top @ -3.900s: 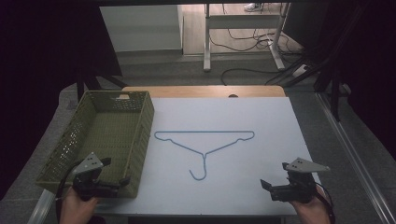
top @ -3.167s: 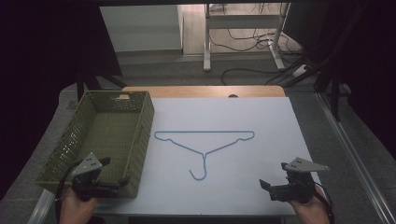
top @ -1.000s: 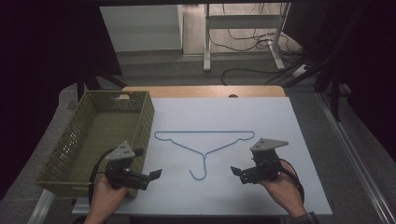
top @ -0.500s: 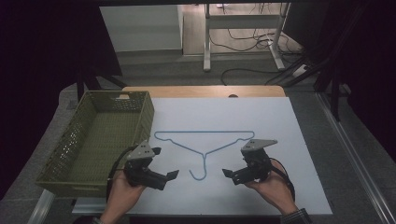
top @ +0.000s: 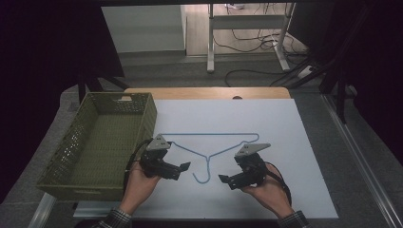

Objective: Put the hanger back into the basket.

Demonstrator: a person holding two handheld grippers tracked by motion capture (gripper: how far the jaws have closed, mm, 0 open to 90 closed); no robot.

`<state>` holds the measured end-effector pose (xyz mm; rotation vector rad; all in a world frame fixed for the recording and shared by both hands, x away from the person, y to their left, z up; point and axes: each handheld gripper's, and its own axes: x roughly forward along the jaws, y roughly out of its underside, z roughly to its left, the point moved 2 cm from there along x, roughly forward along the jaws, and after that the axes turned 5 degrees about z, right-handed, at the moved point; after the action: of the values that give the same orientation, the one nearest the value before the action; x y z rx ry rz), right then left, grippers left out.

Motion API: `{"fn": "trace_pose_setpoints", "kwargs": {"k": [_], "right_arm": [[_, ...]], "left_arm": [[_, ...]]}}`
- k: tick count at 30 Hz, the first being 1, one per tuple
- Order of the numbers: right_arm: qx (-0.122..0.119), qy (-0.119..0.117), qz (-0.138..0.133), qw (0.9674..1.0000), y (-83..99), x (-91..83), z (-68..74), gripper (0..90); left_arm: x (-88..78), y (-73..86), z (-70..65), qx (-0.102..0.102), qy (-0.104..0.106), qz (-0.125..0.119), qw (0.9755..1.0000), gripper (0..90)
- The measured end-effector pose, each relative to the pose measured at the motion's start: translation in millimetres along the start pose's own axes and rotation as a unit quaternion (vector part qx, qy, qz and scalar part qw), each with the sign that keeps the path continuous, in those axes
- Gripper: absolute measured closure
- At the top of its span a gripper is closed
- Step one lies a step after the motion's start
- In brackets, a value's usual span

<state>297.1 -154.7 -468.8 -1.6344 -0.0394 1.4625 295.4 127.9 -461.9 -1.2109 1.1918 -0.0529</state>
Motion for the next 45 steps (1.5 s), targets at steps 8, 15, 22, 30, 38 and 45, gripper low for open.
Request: {"fn": "trace_pose_setpoints", "kwargs": {"k": [8, 15, 22, 30, 38, 45], "right_arm": [[-0.022, -0.011, 0.009, 0.9997, -7.6, 12.5, 8.5, 28.4], [-0.044, -0.020, 0.023, 0.9986, -12.7, 29.4, 14.0, 42.4], [-0.062, -0.044, 0.038, 0.9964, -16.4, 54.1, 20.0, 57.9], [-0.086, -0.064, 0.053, 0.9928, -15.8, 77.3, 27.2, 68.8], [-0.102, -0.064, 0.068, 0.9904, -13.2, 93.7, 29.2, 74.6], [-0.118, -0.061, 0.083, 0.9877, -10.9, 102.4, 29.2, 80.4]], "left_arm": [[11.7, -5.6, 6.5, -0.007, -0.011, -0.010, 0.9999, 0.0], [22.3, -4.0, 11.1, -0.013, -0.022, -0.010, 0.9996, 0.0], [36.7, -1.0, 22.1, -0.021, -0.023, -0.009, 0.9995, 0.0], [44.0, 1.5, 29.7, -0.012, -0.030, -0.005, 0.9995, 0.0], [50.5, 7.0, 37.8, -0.034, -0.007, 0.002, 0.9994, 0.0], [56.7, 10.1, 39.6, -0.036, 0.002, 0.022, 0.9991, 0.0]]}}
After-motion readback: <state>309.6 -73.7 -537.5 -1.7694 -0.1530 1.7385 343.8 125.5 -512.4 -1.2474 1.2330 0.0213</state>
